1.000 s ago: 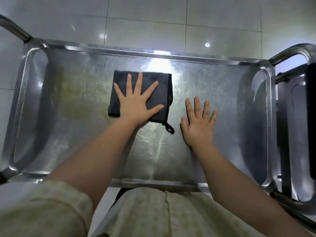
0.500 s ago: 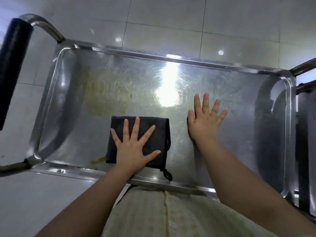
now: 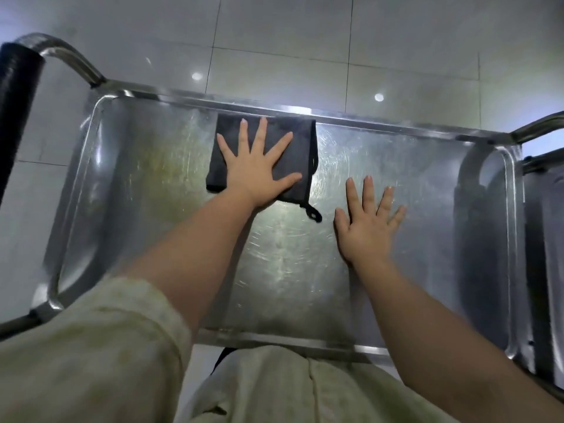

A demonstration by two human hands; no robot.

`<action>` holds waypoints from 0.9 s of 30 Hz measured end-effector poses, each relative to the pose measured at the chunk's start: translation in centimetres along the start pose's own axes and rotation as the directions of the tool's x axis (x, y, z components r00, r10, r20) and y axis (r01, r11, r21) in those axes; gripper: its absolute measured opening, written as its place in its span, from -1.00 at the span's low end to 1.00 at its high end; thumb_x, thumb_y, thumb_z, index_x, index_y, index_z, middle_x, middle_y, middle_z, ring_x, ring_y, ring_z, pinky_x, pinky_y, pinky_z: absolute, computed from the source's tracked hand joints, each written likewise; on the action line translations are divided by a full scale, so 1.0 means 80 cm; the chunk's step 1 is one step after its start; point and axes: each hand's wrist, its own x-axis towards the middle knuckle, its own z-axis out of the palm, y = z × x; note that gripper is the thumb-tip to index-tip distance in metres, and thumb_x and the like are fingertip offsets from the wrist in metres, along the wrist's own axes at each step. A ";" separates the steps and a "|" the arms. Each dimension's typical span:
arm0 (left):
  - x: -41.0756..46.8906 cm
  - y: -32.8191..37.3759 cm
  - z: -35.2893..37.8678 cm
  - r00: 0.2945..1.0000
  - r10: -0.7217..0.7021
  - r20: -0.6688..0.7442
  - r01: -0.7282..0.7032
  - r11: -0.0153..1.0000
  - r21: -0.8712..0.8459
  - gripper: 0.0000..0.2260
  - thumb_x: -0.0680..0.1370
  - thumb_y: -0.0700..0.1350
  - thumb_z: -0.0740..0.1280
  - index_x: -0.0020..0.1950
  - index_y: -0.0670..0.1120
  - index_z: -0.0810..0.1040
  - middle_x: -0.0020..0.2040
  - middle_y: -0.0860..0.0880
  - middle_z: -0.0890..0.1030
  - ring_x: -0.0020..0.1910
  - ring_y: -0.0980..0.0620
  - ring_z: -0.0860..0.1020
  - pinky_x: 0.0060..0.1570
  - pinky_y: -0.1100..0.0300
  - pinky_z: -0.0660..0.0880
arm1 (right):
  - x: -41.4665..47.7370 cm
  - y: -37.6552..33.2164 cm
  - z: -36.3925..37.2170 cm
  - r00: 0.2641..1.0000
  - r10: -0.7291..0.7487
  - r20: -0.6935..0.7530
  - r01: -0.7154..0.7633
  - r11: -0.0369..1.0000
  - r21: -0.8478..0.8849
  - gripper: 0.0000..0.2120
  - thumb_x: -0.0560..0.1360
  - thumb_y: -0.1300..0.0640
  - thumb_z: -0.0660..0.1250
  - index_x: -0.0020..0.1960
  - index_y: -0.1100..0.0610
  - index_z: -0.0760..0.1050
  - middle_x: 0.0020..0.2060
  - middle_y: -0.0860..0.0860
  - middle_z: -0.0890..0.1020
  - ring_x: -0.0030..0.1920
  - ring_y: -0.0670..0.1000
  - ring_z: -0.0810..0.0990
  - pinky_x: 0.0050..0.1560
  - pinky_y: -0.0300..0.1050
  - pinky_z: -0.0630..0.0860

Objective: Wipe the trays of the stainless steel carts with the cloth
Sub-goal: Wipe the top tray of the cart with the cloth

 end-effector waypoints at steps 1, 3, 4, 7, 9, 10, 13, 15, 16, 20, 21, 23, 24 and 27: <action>-0.025 0.005 0.008 1.000 0.017 -0.006 -0.018 1.000 -0.013 -0.23 0.38 0.59 -0.27 0.54 0.34 -0.17 0.61 -0.06 -0.22 0.55 -0.26 -0.26 0.32 -0.50 -0.20 | 0.000 0.000 0.000 1.000 0.001 -0.003 -0.001 1.000 0.002 -0.42 0.56 -0.27 -0.26 0.55 -0.25 -0.29 0.56 -0.11 -0.23 0.55 0.20 -0.27 0.44 0.39 -0.26; -0.093 0.015 0.032 0.998 0.061 -0.030 -0.062 0.997 -0.036 -0.24 0.41 0.57 -0.18 0.56 0.31 -0.11 0.62 -0.08 -0.18 0.55 -0.28 -0.23 0.32 -0.52 -0.16 | -0.001 -0.001 0.000 1.000 0.002 -0.005 -0.002 1.000 0.005 -0.42 0.56 -0.26 -0.23 0.55 -0.25 -0.26 0.56 -0.11 -0.22 0.55 0.20 -0.27 0.44 0.39 -0.26; -0.134 0.021 0.046 0.996 0.080 -0.043 -0.083 0.995 -0.054 -0.25 0.43 0.56 -0.12 0.57 0.30 -0.06 0.62 -0.09 -0.14 0.55 -0.29 -0.19 0.31 -0.53 -0.15 | -0.001 -0.002 -0.001 1.000 0.004 -0.004 -0.004 1.000 0.007 -0.42 0.56 -0.26 -0.23 0.56 -0.24 -0.26 0.56 -0.11 -0.21 0.55 0.20 -0.26 0.44 0.39 -0.27; -0.248 0.032 0.083 0.994 0.108 -0.017 -0.109 0.991 -0.082 -0.24 0.43 0.55 -0.03 0.57 0.27 0.03 0.62 -0.11 -0.05 0.56 -0.32 -0.10 0.31 -0.55 -0.14 | -0.002 -0.003 -0.001 1.000 0.015 -0.001 -0.015 1.000 0.003 -0.41 0.56 -0.27 -0.23 0.55 -0.24 -0.26 0.58 -0.10 -0.19 0.55 0.19 -0.27 0.44 0.38 -0.28; -0.276 0.029 0.092 0.994 0.112 0.006 -0.112 0.992 -0.054 -0.23 0.42 0.56 -0.04 0.57 0.28 0.06 0.62 -0.11 -0.02 0.56 -0.32 -0.07 0.31 -0.55 -0.13 | -0.002 -0.003 -0.003 1.000 0.014 -0.010 -0.014 1.000 0.014 -0.41 0.55 -0.26 -0.23 0.56 -0.24 -0.24 0.58 -0.10 -0.17 0.55 0.18 -0.27 0.45 0.38 -0.28; -0.272 0.026 0.089 0.993 0.118 0.004 -0.118 0.992 -0.051 -0.23 0.42 0.56 -0.04 0.57 0.28 0.06 0.62 -0.10 -0.02 0.56 -0.31 -0.08 0.31 -0.55 -0.13 | -0.002 -0.004 -0.004 1.000 0.014 -0.013 -0.014 1.000 0.019 -0.41 0.55 -0.26 -0.23 0.56 -0.24 -0.23 0.58 -0.10 -0.17 0.55 0.18 -0.27 0.45 0.38 -0.28; -0.211 0.016 0.067 0.996 0.077 -0.046 -0.079 0.995 -0.053 -0.25 0.40 0.57 -0.04 0.55 0.35 -0.01 0.62 -0.06 -0.05 0.56 -0.27 -0.15 0.32 -0.53 -0.16 | -0.003 -0.003 -0.003 1.000 0.019 -0.013 -0.018 1.000 0.013 -0.41 0.55 -0.26 -0.22 0.57 -0.22 -0.21 0.59 -0.08 -0.16 0.55 0.19 -0.27 0.45 0.38 -0.26; -0.142 0.010 0.047 0.999 0.016 -0.035 -0.018 0.997 -0.071 -0.24 0.37 0.59 -0.08 0.53 0.39 -0.10 0.62 -0.02 -0.12 0.56 -0.23 -0.22 0.33 -0.50 -0.23 | -0.002 -0.001 -0.003 1.000 0.020 -0.010 -0.020 1.000 0.008 -0.41 0.56 -0.25 -0.21 0.57 -0.22 -0.22 0.59 -0.08 -0.16 0.55 0.19 -0.27 0.45 0.39 -0.26; -0.106 0.009 0.037 1.000 -0.010 -0.025 0.008 0.997 -0.074 -0.23 0.35 0.61 -0.12 0.52 0.40 -0.14 0.62 -0.01 -0.15 0.56 -0.21 -0.25 0.33 -0.49 -0.26 | -0.002 -0.001 -0.003 1.000 0.020 -0.011 -0.020 1.000 0.006 -0.41 0.57 -0.25 -0.20 0.57 -0.22 -0.22 0.59 -0.08 -0.16 0.55 0.19 -0.27 0.45 0.39 -0.25; 0.000 0.016 0.005 0.998 -0.051 0.023 0.052 0.998 -0.046 -0.21 0.33 0.62 -0.17 0.52 0.39 -0.18 0.61 -0.02 -0.22 0.54 -0.23 -0.29 0.29 -0.52 -0.28 | -0.001 -0.001 0.000 1.000 0.011 -0.022 -0.010 1.000 0.014 -0.42 0.58 -0.24 -0.18 0.57 -0.23 -0.21 0.59 -0.08 -0.14 0.56 0.21 -0.25 0.45 0.40 -0.26; 0.011 0.019 0.002 0.998 -0.051 0.028 0.052 0.997 -0.052 -0.21 0.33 0.61 -0.16 0.52 0.38 -0.16 0.61 -0.02 -0.22 0.54 -0.24 -0.28 0.29 -0.52 -0.28 | -0.002 -0.001 0.000 1.000 0.007 -0.024 -0.007 1.000 0.018 -0.42 0.58 -0.24 -0.17 0.57 -0.23 -0.21 0.59 -0.08 -0.14 0.56 0.21 -0.24 0.44 0.40 -0.26; 0.016 0.025 0.001 0.998 -0.059 0.021 0.060 0.997 -0.051 -0.21 0.34 0.60 -0.17 0.53 0.36 -0.15 0.61 -0.03 -0.21 0.54 -0.25 -0.27 0.29 -0.52 -0.28 | -0.002 0.000 0.001 1.000 0.008 -0.025 -0.008 1.000 0.008 -0.42 0.58 -0.24 -0.16 0.57 -0.23 -0.20 0.59 -0.08 -0.13 0.56 0.21 -0.24 0.44 0.41 -0.25; 0.009 0.028 0.004 0.998 -0.061 0.013 0.062 0.997 -0.045 -0.21 0.35 0.60 -0.18 0.53 0.36 -0.15 0.61 -0.04 -0.20 0.55 -0.25 -0.26 0.29 -0.52 -0.27 | -0.002 0.000 0.000 1.000 0.009 -0.024 -0.009 1.000 0.004 -0.42 0.58 -0.24 -0.16 0.57 -0.23 -0.19 0.59 -0.08 -0.13 0.56 0.21 -0.23 0.44 0.41 -0.24; -0.046 0.040 0.019 1.000 -0.006 0.005 0.006 0.999 -0.040 -0.22 0.36 0.59 -0.22 0.54 0.34 -0.18 0.61 -0.04 -0.22 0.54 -0.25 -0.27 0.30 -0.51 -0.25 | -0.003 0.000 -0.003 1.000 0.005 -0.030 -0.004 1.000 0.008 -0.43 0.59 -0.23 -0.13 0.58 -0.22 -0.15 0.59 -0.08 -0.11 0.56 0.21 -0.21 0.44 0.41 -0.24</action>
